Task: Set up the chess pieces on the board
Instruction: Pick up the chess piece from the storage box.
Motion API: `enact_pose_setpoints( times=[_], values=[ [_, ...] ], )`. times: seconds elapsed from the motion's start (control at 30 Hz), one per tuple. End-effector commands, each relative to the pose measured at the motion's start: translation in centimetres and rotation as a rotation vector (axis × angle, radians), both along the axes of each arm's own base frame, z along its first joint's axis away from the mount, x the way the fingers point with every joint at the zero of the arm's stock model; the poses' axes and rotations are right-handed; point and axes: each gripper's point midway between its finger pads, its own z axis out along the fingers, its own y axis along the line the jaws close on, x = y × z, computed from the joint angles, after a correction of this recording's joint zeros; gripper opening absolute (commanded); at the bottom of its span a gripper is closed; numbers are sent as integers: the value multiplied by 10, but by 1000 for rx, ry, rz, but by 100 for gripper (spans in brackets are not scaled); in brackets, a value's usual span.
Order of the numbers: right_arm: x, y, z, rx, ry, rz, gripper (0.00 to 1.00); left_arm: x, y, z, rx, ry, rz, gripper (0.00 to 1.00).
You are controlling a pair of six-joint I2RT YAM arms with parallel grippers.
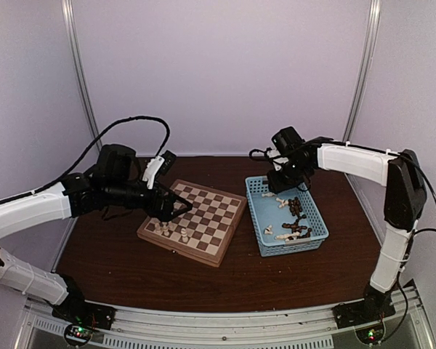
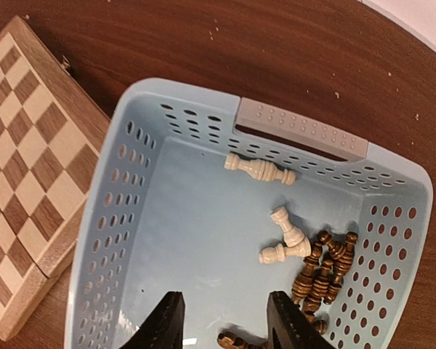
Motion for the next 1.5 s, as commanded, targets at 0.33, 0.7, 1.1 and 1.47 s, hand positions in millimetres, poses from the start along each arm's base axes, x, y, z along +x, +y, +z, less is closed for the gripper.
enact_pose_setpoints(
  times=[0.33, 0.7, 1.1, 1.47],
  values=[
    [21, -25, -70, -243, 178, 137, 42, -6, 31, 34, 5, -53, 78, 98],
    [54, -46, -78, -275, 138, 128, 41, -1, 45, 35, -38, -76, 179, 98],
    [48, -27, -116, -167, 226, 217, 38, 10, 55, 31, -20, -72, 274, 98],
    [43, -15, -78, -42, 112, 224, 20, 17, 54, 42, 23, -78, 279, 98]
  ],
)
